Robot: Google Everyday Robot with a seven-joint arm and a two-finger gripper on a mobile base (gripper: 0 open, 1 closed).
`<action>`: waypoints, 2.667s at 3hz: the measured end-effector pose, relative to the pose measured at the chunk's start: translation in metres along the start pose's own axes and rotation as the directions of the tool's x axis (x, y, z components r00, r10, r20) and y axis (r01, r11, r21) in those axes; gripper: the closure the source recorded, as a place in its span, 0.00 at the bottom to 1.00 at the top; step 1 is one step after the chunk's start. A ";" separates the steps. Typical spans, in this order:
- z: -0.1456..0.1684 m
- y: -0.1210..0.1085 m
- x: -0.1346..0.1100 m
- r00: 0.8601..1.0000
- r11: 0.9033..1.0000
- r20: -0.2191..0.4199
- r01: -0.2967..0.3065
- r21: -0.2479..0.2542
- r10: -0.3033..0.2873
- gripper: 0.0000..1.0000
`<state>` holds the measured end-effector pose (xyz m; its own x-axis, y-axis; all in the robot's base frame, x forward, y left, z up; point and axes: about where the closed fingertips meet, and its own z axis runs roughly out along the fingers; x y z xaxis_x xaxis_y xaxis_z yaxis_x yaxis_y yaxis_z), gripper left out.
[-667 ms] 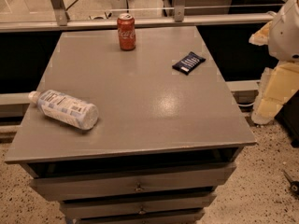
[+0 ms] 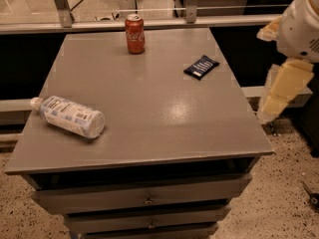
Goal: Knock coke can over
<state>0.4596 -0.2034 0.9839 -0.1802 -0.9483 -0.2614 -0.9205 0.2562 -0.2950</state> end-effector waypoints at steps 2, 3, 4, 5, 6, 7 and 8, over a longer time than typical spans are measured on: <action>0.051 -0.091 -0.084 0.985 0.990 0.167 0.020 0.139 -0.044 0.00; 0.054 -0.106 -0.097 0.979 0.984 0.198 0.010 0.180 -0.046 0.00; 0.054 -0.106 -0.097 0.979 0.984 0.201 0.007 0.180 -0.044 0.00; 0.073 -0.116 -0.114 0.958 0.986 0.287 -0.058 0.154 0.012 0.00; 0.112 -0.145 -0.154 0.893 0.983 0.439 -0.158 0.091 0.103 0.00; 0.156 -0.178 -0.190 0.812 0.970 0.551 -0.242 0.020 0.191 0.00; 0.202 -0.202 -0.215 0.752 0.953 0.608 -0.302 -0.024 0.254 0.00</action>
Offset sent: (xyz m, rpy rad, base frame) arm 0.2024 0.1141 0.0096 0.2223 -0.3365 0.0217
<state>0.7545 -0.0134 0.9141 -0.1583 -0.5343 -0.8303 -0.8312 0.5261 -0.1801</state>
